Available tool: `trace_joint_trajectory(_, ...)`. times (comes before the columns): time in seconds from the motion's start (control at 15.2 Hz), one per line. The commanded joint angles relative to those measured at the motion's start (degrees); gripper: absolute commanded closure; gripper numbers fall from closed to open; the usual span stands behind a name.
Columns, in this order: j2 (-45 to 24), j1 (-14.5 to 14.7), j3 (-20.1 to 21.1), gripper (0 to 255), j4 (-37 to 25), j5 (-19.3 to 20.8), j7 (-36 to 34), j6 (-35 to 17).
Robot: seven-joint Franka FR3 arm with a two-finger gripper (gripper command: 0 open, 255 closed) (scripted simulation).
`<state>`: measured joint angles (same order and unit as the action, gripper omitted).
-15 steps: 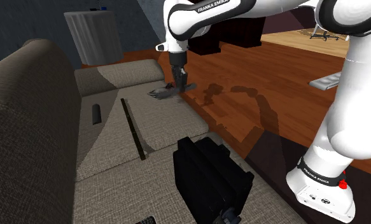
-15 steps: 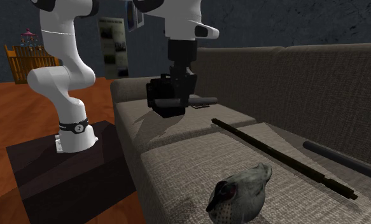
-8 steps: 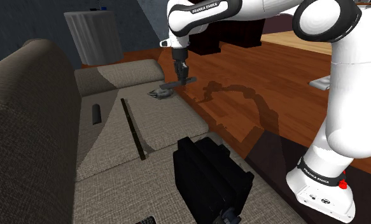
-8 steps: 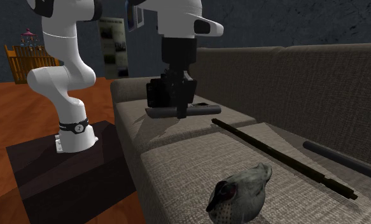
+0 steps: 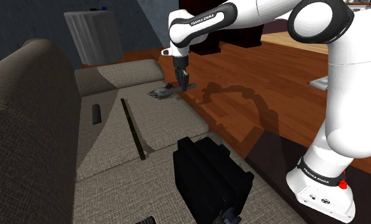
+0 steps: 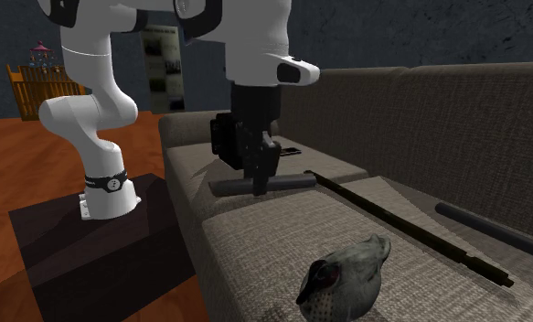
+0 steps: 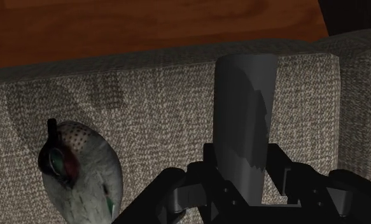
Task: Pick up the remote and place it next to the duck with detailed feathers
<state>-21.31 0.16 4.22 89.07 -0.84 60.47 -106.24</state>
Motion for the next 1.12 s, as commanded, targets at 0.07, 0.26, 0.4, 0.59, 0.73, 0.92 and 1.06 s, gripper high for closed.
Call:
trace_joint_trajectory(0.07,-0.2,0.0,0.0,255,1.9,0.0,0.1,-2.1)
trace_joint_trajectory(0.26,-0.8,0.0,0.0,255,3.3,0.0,0.1,-4.1)
trace_joint_trajectory(0.4,-1.2,0.0,0.0,255,4.2,0.0,0.1,-5.5)
trace_joint_trajectory(0.59,-2.0,0.0,-0.1,255,5.5,0.1,0.2,-7.5)
trace_joint_trajectory(0.73,-2.5,0.0,-0.1,255,6.2,0.1,0.2,-8.8)
trace_joint_trajectory(0.92,-3.5,0.0,-0.1,255,7.2,0.2,0.2,-10.7)
trace_joint_trajectory(1.06,-4.1,0.1,-0.1,255,7.8,0.2,0.2,-12.0)
